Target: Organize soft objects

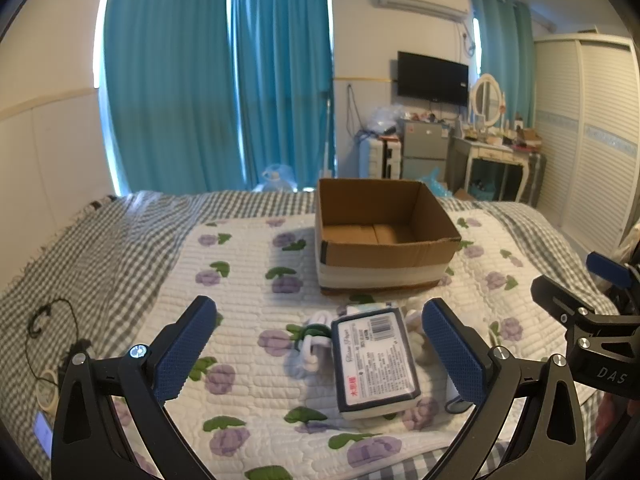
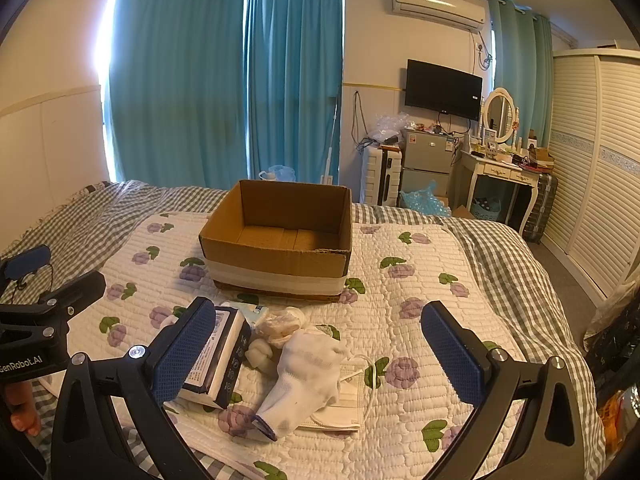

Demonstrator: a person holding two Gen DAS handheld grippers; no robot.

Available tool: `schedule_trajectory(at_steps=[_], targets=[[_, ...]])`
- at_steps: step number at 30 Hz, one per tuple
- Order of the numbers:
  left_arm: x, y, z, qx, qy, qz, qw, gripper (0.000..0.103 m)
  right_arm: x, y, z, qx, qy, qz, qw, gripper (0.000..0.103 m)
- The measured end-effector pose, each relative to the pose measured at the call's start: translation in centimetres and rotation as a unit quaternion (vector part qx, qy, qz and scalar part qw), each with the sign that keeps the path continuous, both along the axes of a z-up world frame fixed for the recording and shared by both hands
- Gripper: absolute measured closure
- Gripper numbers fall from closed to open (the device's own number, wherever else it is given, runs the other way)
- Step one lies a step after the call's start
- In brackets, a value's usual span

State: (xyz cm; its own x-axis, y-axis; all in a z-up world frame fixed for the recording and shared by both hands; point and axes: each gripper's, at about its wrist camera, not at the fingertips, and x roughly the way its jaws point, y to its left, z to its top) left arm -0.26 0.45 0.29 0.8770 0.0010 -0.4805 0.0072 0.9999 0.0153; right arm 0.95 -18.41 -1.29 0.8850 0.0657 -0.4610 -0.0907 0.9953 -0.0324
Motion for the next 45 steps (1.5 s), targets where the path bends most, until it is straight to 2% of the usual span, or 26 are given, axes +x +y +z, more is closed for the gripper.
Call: schedule_trajectory(at_steps=[45], targets=[[0.06,-0.13,-0.22,0.002,0.001,-0.001,1.0,0.0,-0.01,0.23,-0.44,-0.005,0.002,0.002,1.0,0.0]])
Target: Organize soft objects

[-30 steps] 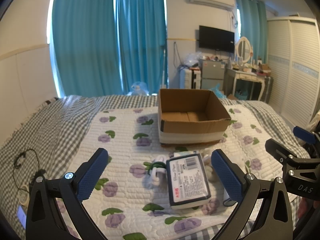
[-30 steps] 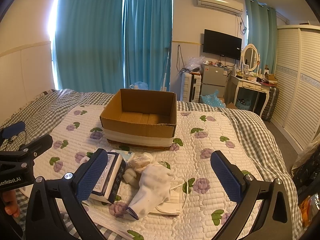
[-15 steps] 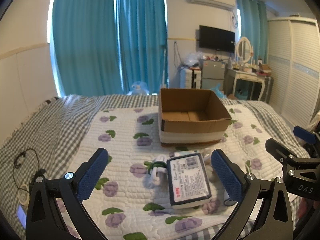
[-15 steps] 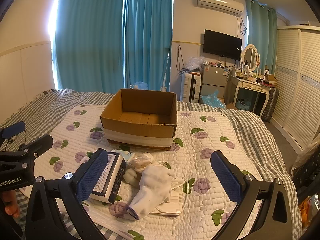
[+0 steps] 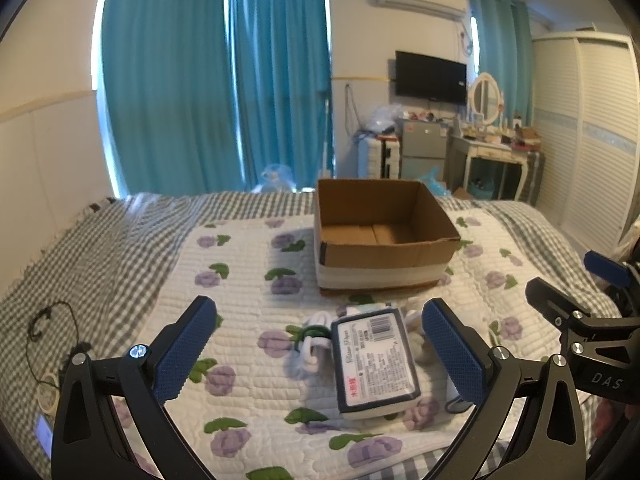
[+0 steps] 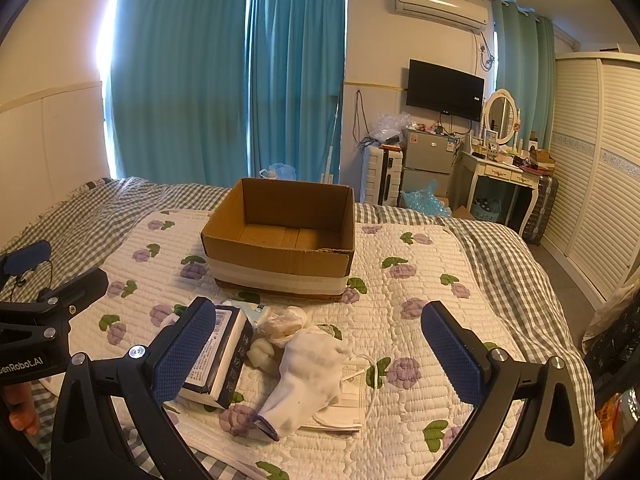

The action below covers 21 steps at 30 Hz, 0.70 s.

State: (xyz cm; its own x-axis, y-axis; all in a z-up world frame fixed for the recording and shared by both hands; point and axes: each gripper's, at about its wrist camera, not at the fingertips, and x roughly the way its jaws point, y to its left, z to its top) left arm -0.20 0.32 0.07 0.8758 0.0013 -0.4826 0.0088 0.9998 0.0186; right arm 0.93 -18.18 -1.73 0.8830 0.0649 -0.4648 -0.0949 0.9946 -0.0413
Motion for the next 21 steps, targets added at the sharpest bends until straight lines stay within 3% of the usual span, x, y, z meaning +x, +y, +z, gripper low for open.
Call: schedule_trajectory(at_steps=[14,21], targets=[[-0.1,-0.3,1.1,-0.003,-0.005,-0.004,1.0,0.0,-0.5,0.1,0.8,-0.006,-0.005,0.003,1.0,0.0],[0.9,-0.4,0.6,-0.018,0.022,-0.013,0.9995,0.0,0.1,-1.1,0.5,-0.01,0.01,-0.013,1.0,0.0]])
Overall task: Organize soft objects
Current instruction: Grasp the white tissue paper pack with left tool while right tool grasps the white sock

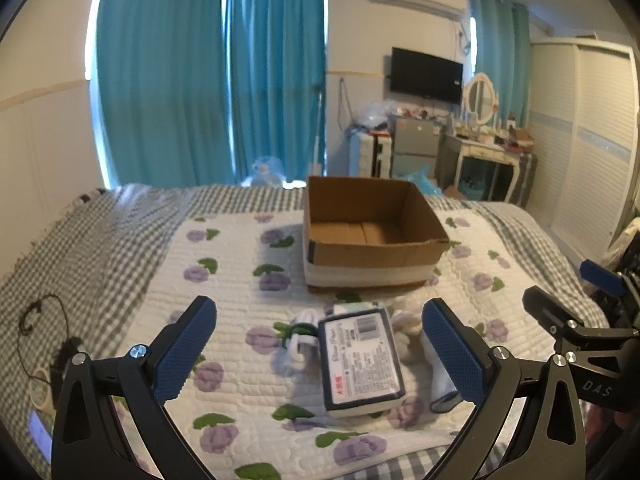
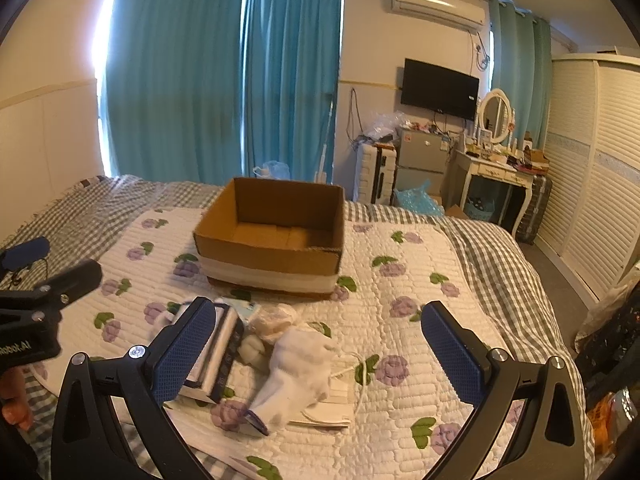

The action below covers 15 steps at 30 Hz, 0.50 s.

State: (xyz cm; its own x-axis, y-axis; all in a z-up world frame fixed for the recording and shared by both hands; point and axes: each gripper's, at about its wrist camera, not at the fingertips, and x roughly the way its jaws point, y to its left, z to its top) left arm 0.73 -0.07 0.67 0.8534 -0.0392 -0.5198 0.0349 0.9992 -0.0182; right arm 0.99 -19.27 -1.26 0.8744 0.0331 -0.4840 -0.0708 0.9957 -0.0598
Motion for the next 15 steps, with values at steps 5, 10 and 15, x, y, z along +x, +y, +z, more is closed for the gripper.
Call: schedule_trajectory(at_steps=[5,10,15], targets=[[2.2,-0.7,-2.6,0.004,0.055,0.001,0.9985,0.0,1.9,-1.1,-2.4,-0.004,0.044,-0.015,0.999,0.0],[4.2,-1.7,-6.1,0.015,0.114,-0.002,0.9934,0.0,4.2,-1.5,-6.2,0.011,0.1,-0.008,0.995,0.0],[5.4,-2.0,-8.3,0.018,0.151,-0.005,0.9883,0.0,6.5,-0.9,-10.3,0.017,0.163,0.012,0.986,0.0]])
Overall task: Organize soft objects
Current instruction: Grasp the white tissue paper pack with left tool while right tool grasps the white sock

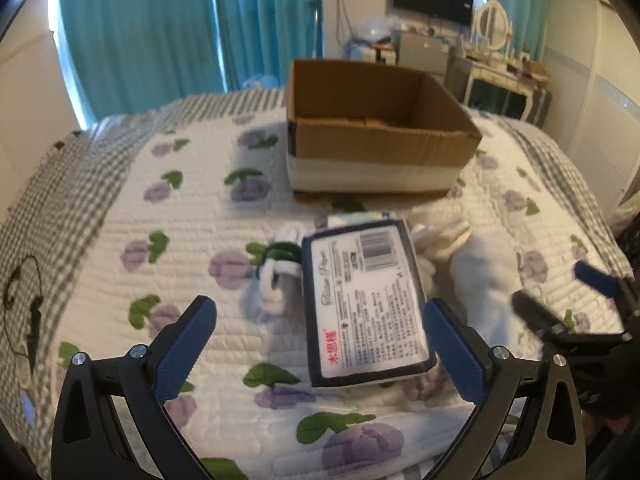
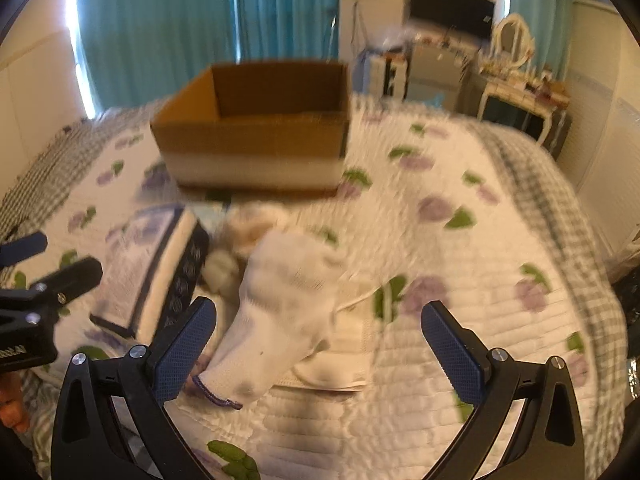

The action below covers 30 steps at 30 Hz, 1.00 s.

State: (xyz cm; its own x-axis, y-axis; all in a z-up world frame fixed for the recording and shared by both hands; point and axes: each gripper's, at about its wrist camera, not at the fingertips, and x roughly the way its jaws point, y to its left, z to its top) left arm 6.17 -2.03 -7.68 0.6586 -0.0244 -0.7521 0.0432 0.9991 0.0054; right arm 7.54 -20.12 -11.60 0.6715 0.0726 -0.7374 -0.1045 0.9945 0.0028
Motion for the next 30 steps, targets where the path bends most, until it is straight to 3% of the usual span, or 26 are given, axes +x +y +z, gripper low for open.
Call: schedule_trajectory(at_steps=[3,5,7,10,19,20,22,30], targets=[[0.6,-0.1,-0.3,-0.004,0.004,-0.005,1.0,0.0,1.2,0.6,-1.7,0.014,0.022,0.013,1.0,0.008],[1.1,-0.3,-0.5,-0.007,0.008,-0.011,0.9999,0.0,1.9,1.0,-2.8,0.013,0.04,0.021,0.999,0.022],[1.4,-0.6,-0.8,-0.009,0.014,-0.016,0.9997,0.0,2.2,0.9,-3.3,0.019,0.053,0.026,0.998,0.047],[2.1,-0.9,-1.7,-0.011,0.028,-0.022,0.9993,0.0,1.9,0.3,-2.8,0.038,0.041,0.022,0.998,0.059],[4.1,-1.4,-4.8,-0.029,0.096,-0.036,0.9943,0.0,1.3,-1.9,-1.1,0.047,0.016,-0.008,0.999,0.062],[4.2,-1.3,-5.0,-0.034,0.1,-0.037,0.9937,0.003,1.3,-1.9,-1.0,0.045,0.013,-0.006,0.999,0.062],[4.1,-1.2,-5.1,-0.05,0.103,-0.047,0.9923,0.017,1.2,-1.7,-0.6,0.044,0.009,-0.003,0.999,0.062],[2.0,-1.2,-2.5,-0.03,0.058,-0.056,0.9963,0.024,-0.1,-1.3,1.7,0.041,-0.012,0.003,0.999,0.062]])
